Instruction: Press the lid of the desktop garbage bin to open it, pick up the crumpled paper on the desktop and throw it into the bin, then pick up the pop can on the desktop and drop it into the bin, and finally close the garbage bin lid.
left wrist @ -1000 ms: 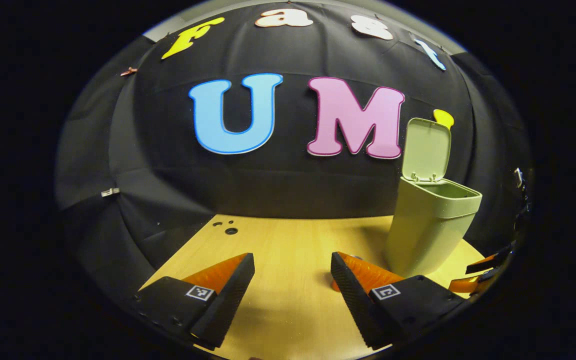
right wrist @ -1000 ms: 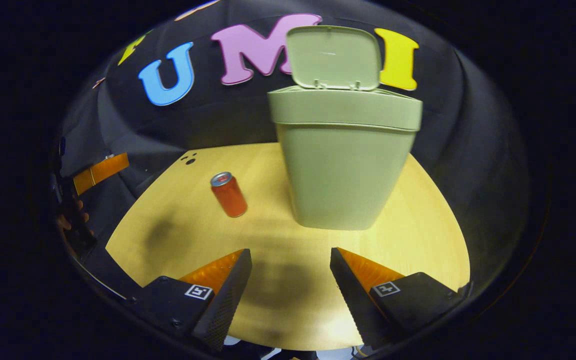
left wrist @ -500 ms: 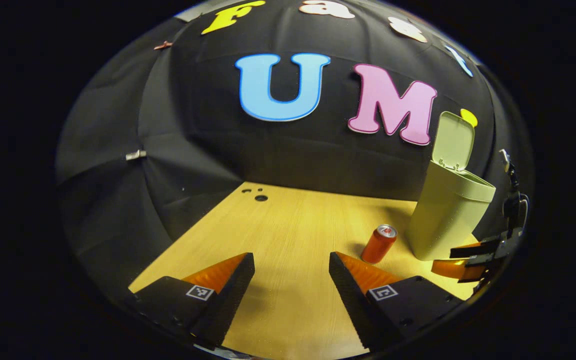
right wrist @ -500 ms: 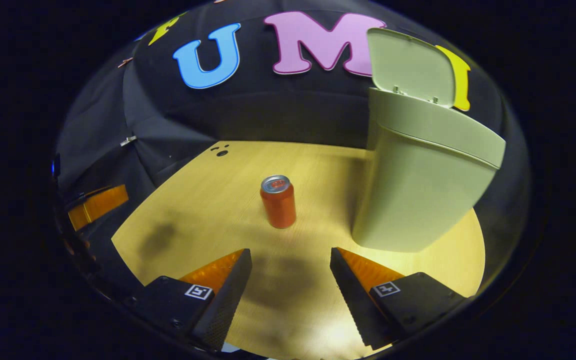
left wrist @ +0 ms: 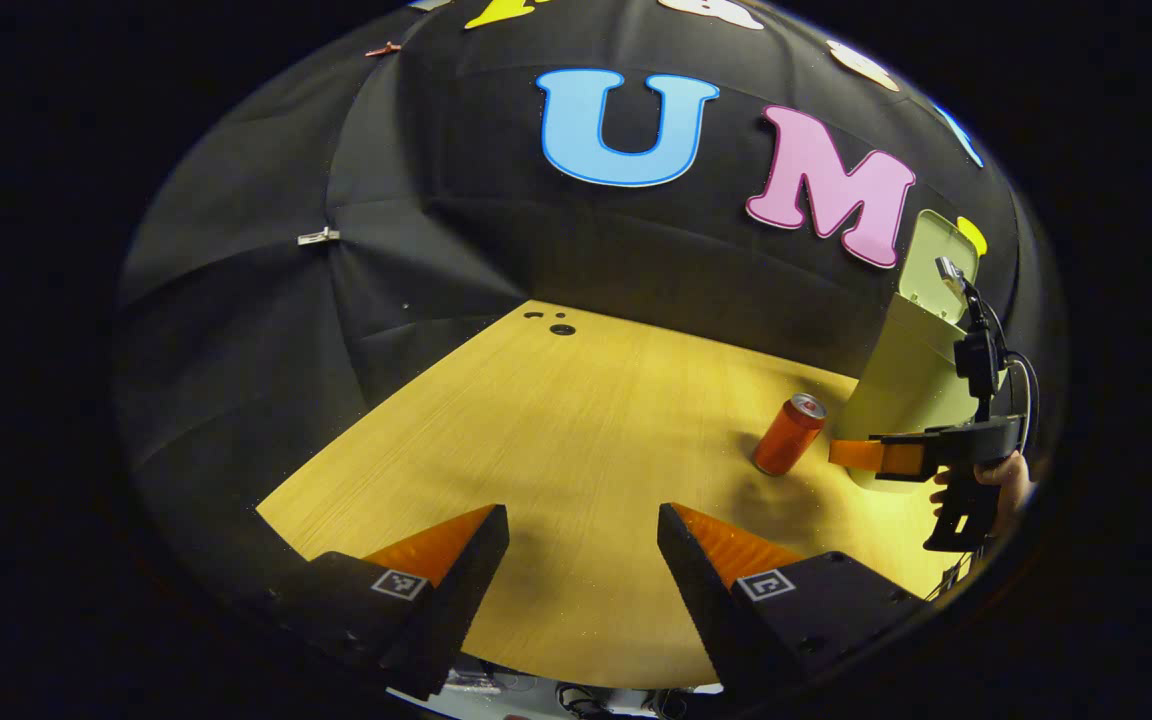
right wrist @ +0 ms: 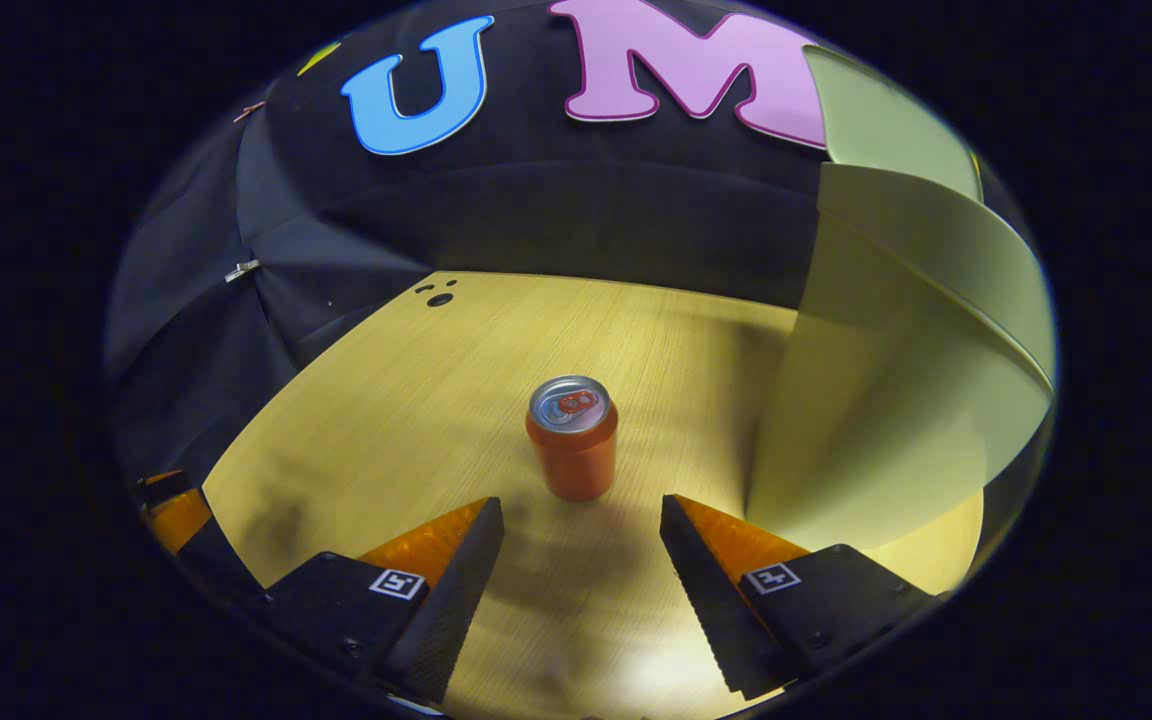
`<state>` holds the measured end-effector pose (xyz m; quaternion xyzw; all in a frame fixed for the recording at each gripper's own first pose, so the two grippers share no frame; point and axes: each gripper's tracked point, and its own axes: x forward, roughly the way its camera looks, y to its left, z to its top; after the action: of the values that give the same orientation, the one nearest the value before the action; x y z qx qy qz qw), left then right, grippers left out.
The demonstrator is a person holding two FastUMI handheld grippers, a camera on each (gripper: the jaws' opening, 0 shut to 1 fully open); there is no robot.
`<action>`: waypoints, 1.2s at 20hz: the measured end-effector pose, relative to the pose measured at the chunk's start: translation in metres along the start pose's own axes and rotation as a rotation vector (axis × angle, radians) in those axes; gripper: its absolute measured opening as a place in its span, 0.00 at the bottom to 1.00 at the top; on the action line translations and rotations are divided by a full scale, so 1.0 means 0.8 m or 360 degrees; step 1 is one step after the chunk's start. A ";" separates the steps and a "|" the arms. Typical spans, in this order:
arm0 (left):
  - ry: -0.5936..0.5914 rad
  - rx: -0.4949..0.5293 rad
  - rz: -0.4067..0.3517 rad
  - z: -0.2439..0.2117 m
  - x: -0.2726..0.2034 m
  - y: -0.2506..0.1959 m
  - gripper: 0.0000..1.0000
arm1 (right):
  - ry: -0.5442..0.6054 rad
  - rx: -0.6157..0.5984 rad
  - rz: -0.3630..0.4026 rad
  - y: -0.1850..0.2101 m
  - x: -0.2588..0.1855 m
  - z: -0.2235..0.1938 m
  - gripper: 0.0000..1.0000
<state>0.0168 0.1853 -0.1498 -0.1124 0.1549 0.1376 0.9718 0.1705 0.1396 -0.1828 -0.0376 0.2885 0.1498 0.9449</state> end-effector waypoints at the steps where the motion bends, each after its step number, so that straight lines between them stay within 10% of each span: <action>1: 0.0003 -0.0007 0.0018 0.000 -0.002 0.006 0.96 | 0.0000 0.0003 0.0004 0.003 0.010 0.002 0.99; 21: 0.0141 0.0014 0.0125 -0.027 -0.010 0.013 0.96 | 0.0091 -0.0069 -0.0074 -0.003 0.141 0.012 0.98; 24: 0.0133 0.0025 0.0110 -0.024 -0.009 0.009 0.96 | 0.0103 -0.0086 -0.0074 -0.004 0.135 0.014 0.83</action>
<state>0.0029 0.1857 -0.1663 -0.1050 0.2003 0.1652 0.9600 0.2626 0.1663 -0.2337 -0.0745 0.3138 0.1341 0.9370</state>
